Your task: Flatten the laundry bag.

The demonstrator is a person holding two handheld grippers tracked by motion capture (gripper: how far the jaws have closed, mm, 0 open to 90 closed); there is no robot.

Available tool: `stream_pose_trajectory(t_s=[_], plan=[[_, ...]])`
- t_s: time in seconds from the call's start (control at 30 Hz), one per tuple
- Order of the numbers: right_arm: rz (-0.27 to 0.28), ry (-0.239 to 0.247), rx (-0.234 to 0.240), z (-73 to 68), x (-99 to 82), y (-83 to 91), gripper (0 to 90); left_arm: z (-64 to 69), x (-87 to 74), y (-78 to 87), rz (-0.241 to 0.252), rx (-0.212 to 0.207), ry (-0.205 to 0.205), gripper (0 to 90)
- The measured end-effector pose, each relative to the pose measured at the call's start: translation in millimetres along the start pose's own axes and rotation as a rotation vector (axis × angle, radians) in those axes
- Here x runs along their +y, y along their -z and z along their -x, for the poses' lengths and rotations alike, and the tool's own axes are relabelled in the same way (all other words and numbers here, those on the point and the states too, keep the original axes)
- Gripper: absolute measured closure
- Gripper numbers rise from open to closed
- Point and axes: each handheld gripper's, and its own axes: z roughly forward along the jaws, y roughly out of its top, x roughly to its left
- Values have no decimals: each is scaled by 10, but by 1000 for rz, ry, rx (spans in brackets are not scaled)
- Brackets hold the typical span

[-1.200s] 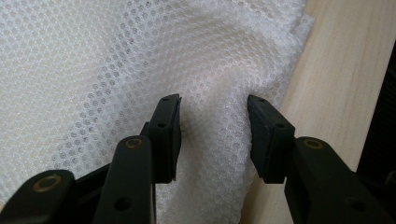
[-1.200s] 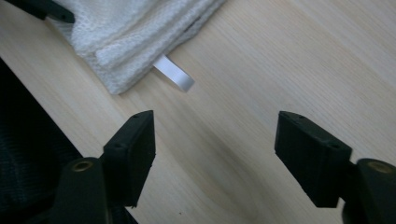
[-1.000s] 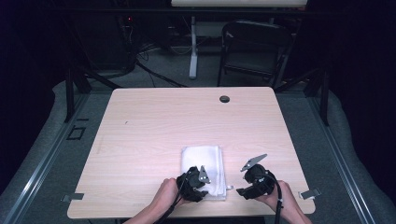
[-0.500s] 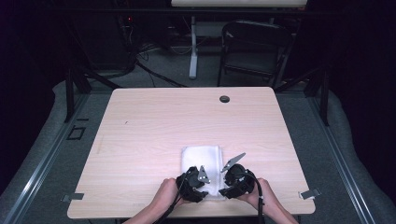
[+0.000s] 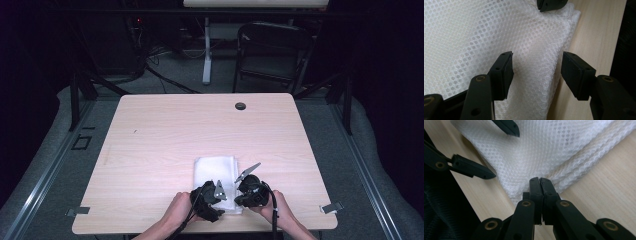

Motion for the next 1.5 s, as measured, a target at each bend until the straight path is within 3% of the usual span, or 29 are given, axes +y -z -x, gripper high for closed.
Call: stream_pose_trajectory(t_s=[0.17,0.4,0.5,0.87,1.2,1.37,1.5], plan=[[65,-24,15,-39,36,124,897,20,10,-4,14,-3,-7,405],[110,-64,57,-11,42,193,899,37,14,-28,13,13,0,396],[142,-80,73,-27,50,226,899,35,1,-30,18,27,2,464],[146,-61,66,-22,49,242,899,-62,-37,4,44,-35,39,521],[168,-55,72,-34,46,247,897,-51,-36,11,53,-13,33,658],[150,-28,54,-23,36,262,887,-80,-60,33,83,-15,58,794],[158,-20,48,-15,12,294,882,-86,-73,37,97,0,71,820]])
